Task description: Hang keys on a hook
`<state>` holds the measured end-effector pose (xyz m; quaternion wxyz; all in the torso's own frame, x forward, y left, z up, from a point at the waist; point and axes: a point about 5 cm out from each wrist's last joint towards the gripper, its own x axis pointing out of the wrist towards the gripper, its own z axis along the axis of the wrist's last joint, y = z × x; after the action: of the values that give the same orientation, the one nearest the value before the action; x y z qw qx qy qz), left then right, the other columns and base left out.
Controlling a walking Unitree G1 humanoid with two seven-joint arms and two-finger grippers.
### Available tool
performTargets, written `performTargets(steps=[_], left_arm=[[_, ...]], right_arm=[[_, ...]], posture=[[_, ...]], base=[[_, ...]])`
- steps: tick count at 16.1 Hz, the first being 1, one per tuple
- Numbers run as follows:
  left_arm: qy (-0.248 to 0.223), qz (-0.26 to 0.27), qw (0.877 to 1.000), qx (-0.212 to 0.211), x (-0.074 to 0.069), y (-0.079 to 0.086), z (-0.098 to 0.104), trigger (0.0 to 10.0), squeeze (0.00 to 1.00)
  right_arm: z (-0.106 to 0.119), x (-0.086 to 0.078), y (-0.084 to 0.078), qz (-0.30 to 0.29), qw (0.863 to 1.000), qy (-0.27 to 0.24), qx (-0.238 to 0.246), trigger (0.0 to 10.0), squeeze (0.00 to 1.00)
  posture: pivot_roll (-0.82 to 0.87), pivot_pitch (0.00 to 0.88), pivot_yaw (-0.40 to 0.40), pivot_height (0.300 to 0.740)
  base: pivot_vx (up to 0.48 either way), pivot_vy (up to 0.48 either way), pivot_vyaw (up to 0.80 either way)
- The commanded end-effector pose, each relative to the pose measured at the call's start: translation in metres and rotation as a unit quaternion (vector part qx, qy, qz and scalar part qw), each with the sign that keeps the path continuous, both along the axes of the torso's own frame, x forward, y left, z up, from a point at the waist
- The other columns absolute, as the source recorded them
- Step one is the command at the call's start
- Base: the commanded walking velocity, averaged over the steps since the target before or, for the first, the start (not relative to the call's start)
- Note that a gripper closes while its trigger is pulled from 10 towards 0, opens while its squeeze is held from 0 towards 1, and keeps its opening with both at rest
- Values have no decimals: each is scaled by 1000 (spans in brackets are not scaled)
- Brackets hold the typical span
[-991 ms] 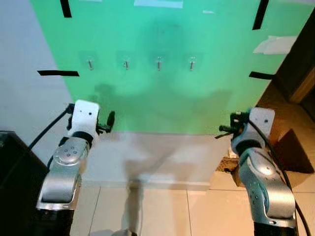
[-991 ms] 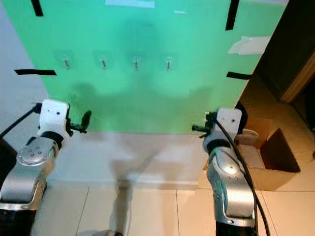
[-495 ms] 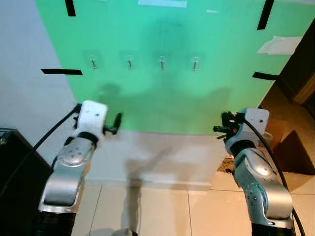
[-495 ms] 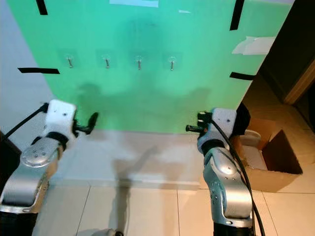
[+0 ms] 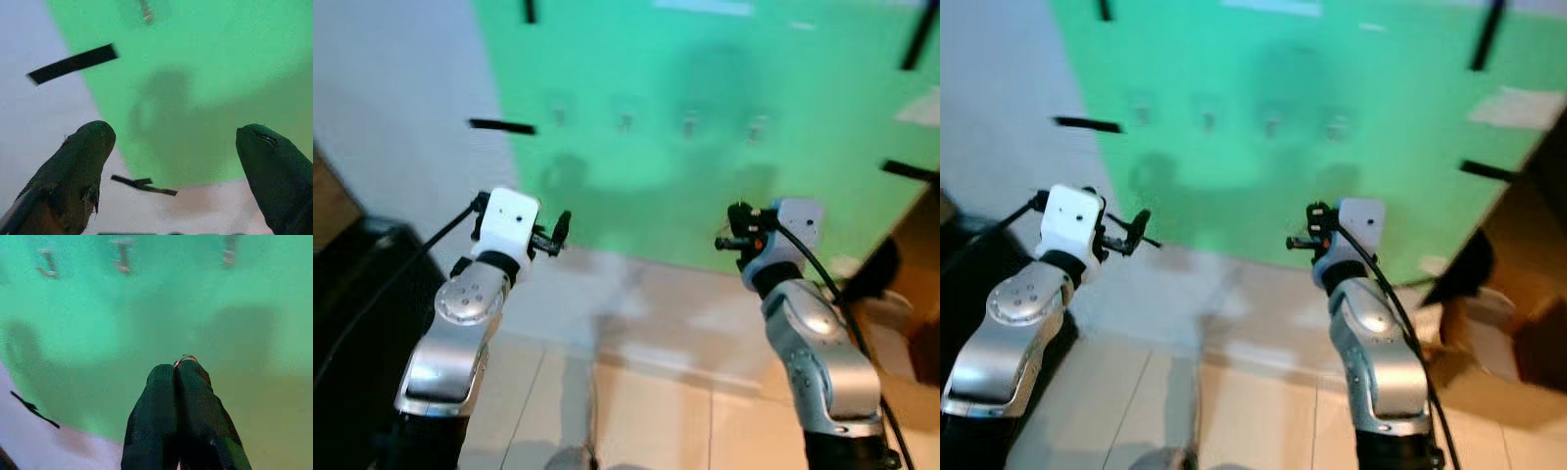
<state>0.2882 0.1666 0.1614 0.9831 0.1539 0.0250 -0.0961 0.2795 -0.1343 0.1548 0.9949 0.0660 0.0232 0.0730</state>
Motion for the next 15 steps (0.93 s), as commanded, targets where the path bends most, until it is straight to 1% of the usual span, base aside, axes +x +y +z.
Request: performTargets(steps=[1,4,5,8,9,10,11,12,13,14,15], left_arm=[[2,1,1000,-1,-2,4,1,10000,110],[0,-3,1000,-3,-5,5,3,10000,110],[-1,-2,1000,2,-7,6,3,10000,90],[-3,3,1000,15,-11,13,4,10000,94],[-4,-7,1000,25,-10,14,5,10000,98],[-4,-7,1000,25,-10,14,5,10000,98],[-4,-16,999,30,-10,13,6,10000,102],[-1,-27,999,28,-9,10,6,10000,102],[0,-29,999,26,-8,8,6,10000,106],[2,-34,999,23,-7,6,5,10000,106],[6,-40,999,20,-7,4,3,10000,102]], right_arm=[[3,2,10,27,1000,-5,9,10000,0],[4,3,16,48,999,-4,18,10000,0],[3,3,18,53,998,-3,19,10000,0],[4,8,23,72,997,-6,11,10000,0],[4,9,24,71,997,3,29,10000,0],[4,9,24,71,997,3,29,10000,0],[6,10,23,66,998,2,20,10000,0],[10,10,21,56,998,-11,-1,10000,0],[10,10,19,49,999,-13,-2,10000,0],[13,11,16,34,999,-18,-5,10000,0],[16,11,11,6,999,-32,-16,10000,0]], posture=[[4,0,-9,740],[22,0,-24,740],[50,0,-45,740],[74,0,-67,740],[76,0,-70,740],[76,0,-70,740],[70,0,-67,740],[60,0,-58,740],[53,0,-51,740],[42,0,-41,740],[34,0,-31,740]], base=[[0,0,800],[0,0,800],[0,0,800],[0,0,800],[0,0,0],[0,0,0],[0,0,0],[255,0,0],[266,0,0],[285,0,0],[300,0,0]])
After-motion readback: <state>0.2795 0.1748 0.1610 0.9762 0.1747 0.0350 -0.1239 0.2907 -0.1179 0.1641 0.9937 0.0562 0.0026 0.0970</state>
